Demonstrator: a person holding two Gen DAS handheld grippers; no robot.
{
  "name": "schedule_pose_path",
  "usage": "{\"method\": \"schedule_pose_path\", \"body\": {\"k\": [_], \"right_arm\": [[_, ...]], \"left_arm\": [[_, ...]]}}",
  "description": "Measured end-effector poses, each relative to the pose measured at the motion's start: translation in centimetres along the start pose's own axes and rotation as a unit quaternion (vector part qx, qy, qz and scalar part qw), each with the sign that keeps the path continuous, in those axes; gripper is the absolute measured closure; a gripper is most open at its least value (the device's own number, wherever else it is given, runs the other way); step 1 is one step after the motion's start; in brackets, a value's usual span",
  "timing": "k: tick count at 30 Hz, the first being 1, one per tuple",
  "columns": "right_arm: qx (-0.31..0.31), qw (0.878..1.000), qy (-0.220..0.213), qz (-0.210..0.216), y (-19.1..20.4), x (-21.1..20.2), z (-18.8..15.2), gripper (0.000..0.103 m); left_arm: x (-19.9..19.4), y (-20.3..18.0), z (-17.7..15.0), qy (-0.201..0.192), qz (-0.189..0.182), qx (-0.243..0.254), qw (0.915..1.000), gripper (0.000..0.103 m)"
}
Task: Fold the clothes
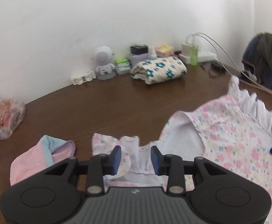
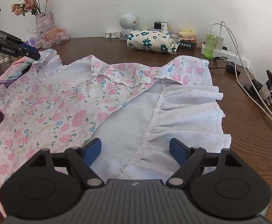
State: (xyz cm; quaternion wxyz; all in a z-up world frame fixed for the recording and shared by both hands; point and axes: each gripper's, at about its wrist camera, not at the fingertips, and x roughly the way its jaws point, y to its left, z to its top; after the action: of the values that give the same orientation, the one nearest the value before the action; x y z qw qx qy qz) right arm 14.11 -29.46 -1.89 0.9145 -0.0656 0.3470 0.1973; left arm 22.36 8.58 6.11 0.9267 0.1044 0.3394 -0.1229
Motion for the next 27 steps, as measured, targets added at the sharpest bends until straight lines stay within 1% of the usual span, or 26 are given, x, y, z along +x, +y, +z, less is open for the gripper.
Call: {"method": "schedule_pose_path", "body": {"k": [3, 4, 5, 7, 10, 11, 15, 18, 19, 20, 21, 22, 24, 25, 27], "right_arm": [[-0.001, 1.0, -0.002, 0.001, 0.0, 0.0, -0.1, 0.021], [0.0, 1.0, -0.002, 0.0, 0.0, 0.0, -0.1, 0.021], [0.0, 1.0, -0.003, 0.0, 0.0, 0.0, -0.1, 0.021], [0.0, 1.0, -0.003, 0.0, 0.1, 0.0, -0.1, 0.02], [0.0, 1.0, -0.002, 0.0, 0.1, 0.0, -0.1, 0.02], [0.0, 1.0, -0.002, -0.001, 0.1, 0.0, -0.1, 0.02], [0.0, 1.0, 0.001, -0.001, 0.1, 0.0, 0.0, 0.02], [0.0, 1.0, 0.003, -0.001, 0.1, 0.1, 0.0, 0.02], [0.0, 1.0, 0.003, -0.002, 0.1, 0.1, 0.0, 0.02], [0.0, 1.0, 0.003, -0.002, 0.2, 0.1, 0.0, 0.02], [0.0, 1.0, 0.003, -0.002, 0.2, 0.1, 0.0, 0.02], [0.0, 1.0, 0.003, -0.002, 0.2, 0.1, 0.0, 0.019], [0.0, 1.0, 0.003, -0.002, 0.2, 0.1, 0.0, 0.019], [0.0, 1.0, 0.003, -0.002, 0.2, 0.1, 0.0, 0.019], [0.001, 1.0, 0.003, -0.004, 0.3, 0.1, 0.0, 0.019]], "left_arm": [[1.1, 3.5, 0.0, 0.017, 0.054, -0.059, 0.9967, 0.068], [1.4, 4.6, 0.0, 0.023, 0.07, -0.078, 0.9942, 0.07], [2.3, 5.3, -0.2, 0.039, 0.069, -0.082, 0.9935, 0.071], [4.1, 6.2, -0.7, 0.068, 0.046, -0.09, 0.9926, 0.07], [5.7, 6.4, -1.2, 0.077, 0.027, -0.092, 0.9924, 0.067], [6.3, 6.4, -1.4, 0.08, 0.021, -0.093, 0.9922, 0.064], [7.9, 6.1, -2.2, 0.091, 0.004, -0.08, 0.9926, 0.064], [8.2, 5.8, -2.3, 0.077, -0.003, -0.076, 0.9941, 0.065], [8.3, 5.6, -2.3, 0.076, -0.003, -0.076, 0.9943, 0.067], [8.2, 5.5, -2.2, 0.075, -0.011, -0.073, 0.9945, 0.079], [8.2, 5.3, -2.1, 0.074, -0.017, -0.07, 0.9947, 0.089], [8.0, 4.8, -2.1, 0.075, -0.003, -0.057, 0.9956, 0.099], [7.6, 3.7, -2.0, 0.077, 0.025, -0.031, 0.9962, 0.099], [7.2, 3.1, -2.1, 0.076, 0.05, -0.011, 0.9958, 0.099], [6.4, 2.5, -2.4, 0.077, 0.082, 0.014, 0.9936, 0.099]]}}
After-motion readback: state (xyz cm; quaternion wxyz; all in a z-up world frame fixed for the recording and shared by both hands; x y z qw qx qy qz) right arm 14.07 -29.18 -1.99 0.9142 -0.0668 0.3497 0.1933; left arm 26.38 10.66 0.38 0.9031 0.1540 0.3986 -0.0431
